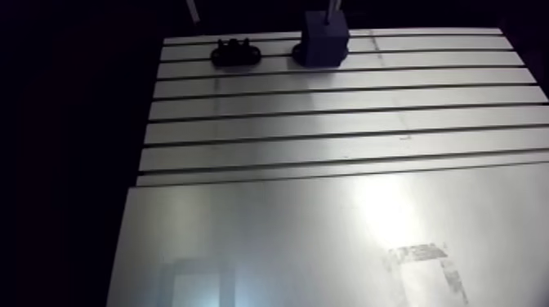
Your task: Pick up the M10 bolt and insert it into the hole until fully seated.
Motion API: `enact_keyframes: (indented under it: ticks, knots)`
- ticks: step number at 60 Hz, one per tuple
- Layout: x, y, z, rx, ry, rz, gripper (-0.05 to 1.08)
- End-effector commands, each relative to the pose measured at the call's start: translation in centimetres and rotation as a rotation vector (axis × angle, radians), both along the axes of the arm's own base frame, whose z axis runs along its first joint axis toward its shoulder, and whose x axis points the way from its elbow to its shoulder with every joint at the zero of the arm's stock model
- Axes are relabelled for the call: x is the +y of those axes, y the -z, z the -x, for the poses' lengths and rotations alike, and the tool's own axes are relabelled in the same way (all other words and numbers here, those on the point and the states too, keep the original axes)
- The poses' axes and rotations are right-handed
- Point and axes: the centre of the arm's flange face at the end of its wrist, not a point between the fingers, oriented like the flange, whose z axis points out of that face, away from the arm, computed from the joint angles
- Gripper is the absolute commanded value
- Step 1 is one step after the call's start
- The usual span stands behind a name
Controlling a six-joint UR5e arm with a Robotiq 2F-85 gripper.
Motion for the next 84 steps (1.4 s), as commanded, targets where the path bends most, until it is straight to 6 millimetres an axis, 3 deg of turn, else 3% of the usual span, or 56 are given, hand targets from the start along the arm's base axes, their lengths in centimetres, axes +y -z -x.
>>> enact_keyframes:
  ticks: [1,84]
  knots:
    - [0.0,0.08,-0.05,-0.002,-0.001,0.001,1.08]
    - [-0.03,0.44,-0.23,-0.015,-0.002,0.004,1.08]
